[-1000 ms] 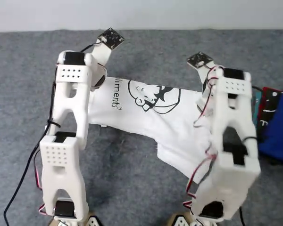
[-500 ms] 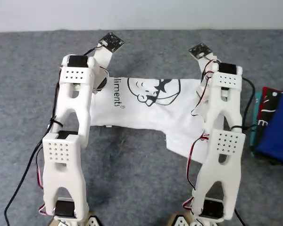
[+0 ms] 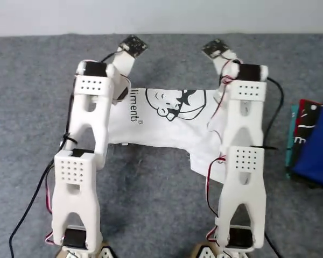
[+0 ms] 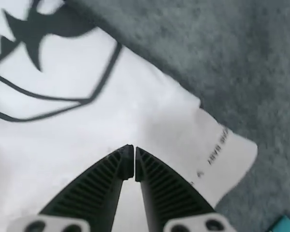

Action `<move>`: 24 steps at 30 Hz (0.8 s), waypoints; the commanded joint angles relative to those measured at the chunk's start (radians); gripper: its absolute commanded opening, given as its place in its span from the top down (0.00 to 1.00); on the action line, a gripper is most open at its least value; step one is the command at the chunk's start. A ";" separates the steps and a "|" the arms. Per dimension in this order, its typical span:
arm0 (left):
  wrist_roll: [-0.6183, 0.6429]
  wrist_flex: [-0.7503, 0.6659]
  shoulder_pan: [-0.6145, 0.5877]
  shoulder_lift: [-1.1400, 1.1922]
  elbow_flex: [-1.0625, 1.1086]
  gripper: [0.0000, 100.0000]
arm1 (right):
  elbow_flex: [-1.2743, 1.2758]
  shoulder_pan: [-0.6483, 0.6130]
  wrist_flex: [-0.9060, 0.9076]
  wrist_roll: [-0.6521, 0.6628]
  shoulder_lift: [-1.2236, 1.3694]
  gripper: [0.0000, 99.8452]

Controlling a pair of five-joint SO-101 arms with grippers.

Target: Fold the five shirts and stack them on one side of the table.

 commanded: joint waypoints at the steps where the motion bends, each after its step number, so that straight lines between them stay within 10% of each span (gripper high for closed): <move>1: 0.028 -0.040 0.009 0.040 -0.044 0.98 | -0.048 -0.031 -0.054 -0.006 0.018 0.99; 10: 0.025 0.029 -0.081 0.135 -0.085 0.98 | -0.055 0.081 -0.272 -0.009 0.159 0.99; 24: 0.025 0.316 -0.002 0.143 -0.495 0.99 | -0.066 -0.001 -0.021 -0.011 -0.101 0.99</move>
